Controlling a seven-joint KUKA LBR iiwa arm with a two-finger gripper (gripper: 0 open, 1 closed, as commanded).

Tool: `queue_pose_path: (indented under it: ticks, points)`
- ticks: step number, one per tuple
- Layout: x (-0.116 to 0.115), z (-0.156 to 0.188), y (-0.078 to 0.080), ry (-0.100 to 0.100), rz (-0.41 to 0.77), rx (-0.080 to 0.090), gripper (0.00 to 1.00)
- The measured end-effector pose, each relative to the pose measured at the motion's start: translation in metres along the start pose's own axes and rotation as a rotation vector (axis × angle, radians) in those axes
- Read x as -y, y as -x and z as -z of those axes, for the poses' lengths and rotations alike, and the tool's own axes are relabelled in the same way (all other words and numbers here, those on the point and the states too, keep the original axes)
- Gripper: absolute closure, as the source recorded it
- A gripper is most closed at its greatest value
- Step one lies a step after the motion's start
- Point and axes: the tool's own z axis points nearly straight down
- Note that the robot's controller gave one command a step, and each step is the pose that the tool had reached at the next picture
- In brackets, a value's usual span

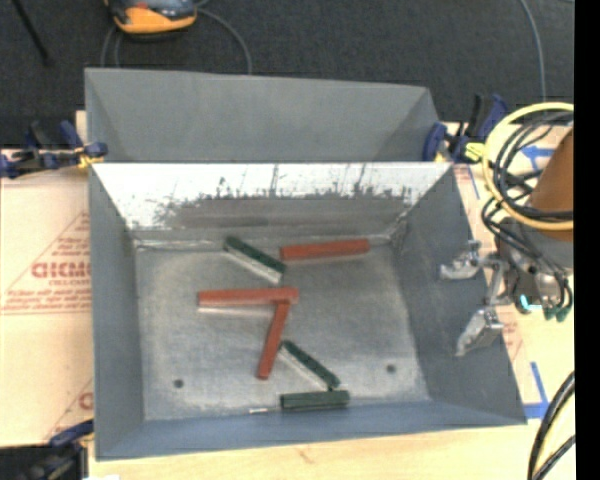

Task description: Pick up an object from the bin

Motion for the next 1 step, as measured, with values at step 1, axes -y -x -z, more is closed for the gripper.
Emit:
queue_pose_path:
  ticks: [1]
  points:
    - [-0.0008, 0.0037, 0.0018, -0.001, 0.004, 0.007, 0.0]
